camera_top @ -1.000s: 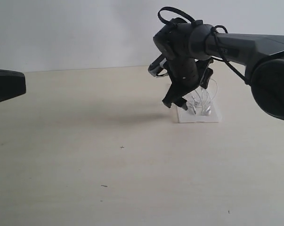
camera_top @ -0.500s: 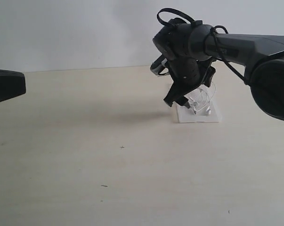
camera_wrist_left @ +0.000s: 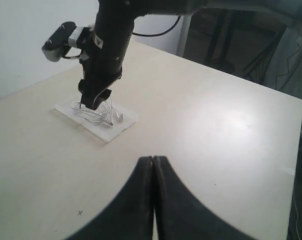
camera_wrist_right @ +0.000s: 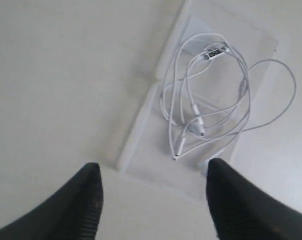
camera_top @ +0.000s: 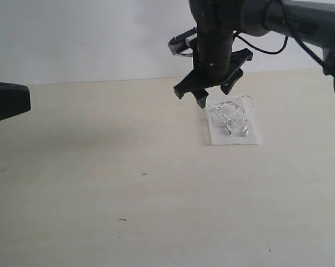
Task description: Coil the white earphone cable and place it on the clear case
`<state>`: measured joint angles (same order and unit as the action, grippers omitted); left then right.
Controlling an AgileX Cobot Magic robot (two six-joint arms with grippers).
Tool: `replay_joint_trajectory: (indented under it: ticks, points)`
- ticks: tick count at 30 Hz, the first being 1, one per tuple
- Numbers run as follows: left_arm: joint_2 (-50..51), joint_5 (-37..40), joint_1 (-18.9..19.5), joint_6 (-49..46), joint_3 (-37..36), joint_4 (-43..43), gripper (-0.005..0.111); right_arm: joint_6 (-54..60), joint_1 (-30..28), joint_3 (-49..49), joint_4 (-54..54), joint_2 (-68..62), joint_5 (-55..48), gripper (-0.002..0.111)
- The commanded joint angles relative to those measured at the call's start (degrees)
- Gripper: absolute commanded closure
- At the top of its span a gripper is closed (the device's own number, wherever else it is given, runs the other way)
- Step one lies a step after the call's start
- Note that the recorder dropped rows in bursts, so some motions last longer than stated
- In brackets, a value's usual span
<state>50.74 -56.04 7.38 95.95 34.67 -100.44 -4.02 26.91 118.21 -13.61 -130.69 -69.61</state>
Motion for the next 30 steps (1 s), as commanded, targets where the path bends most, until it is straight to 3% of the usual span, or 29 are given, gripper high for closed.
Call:
replay_joint_trajectory:
  ticks: [1,3,4,5,10,14,16,24,30]
  points:
    - [0.00,-0.09,0.02,0.39,-0.13,0.49,0.107,-0.01,-0.25,-2.05,6.02,4.99,-0.36,0.074]
    - [-0.11,-0.09,0.02,0.39,-0.13,0.49,0.107,-0.01,-0.25,-5.05,6.02,6.98,-0.36,0.090]
    - [-0.21,-0.09,0.02,0.39,-0.13,0.49,0.107,0.93,-0.25,-8.88,6.15,9.38,-0.36,0.104]
    - [-0.34,-0.09,0.02,0.65,-0.13,0.49,0.107,0.89,-0.25,-13.74,6.48,13.03,-0.36,0.108]
    - [-0.44,0.01,0.02,1.91,-0.13,0.49,0.107,1.04,-0.25,-38.04,13.61,31.92,16.44,0.108]
    - [-0.44,-0.22,0.02,4.62,-0.13,0.49,0.107,1.04,-0.25,-60.52,14.83,52.97,35.40,0.108]
    - [-0.44,-0.22,0.02,5.52,-0.13,0.68,0.107,1.04,-0.25,-68.48,14.83,59.88,40.05,0.108]
    - [-0.44,0.15,0.02,5.77,-0.13,2.25,0.107,-2.06,-0.25,-89.12,14.83,79.88,53.05,0.108]
    - [-0.44,0.15,0.02,5.77,-0.13,2.15,0.107,-8.60,-0.25,-96.67,15.10,88.87,58.71,0.108]
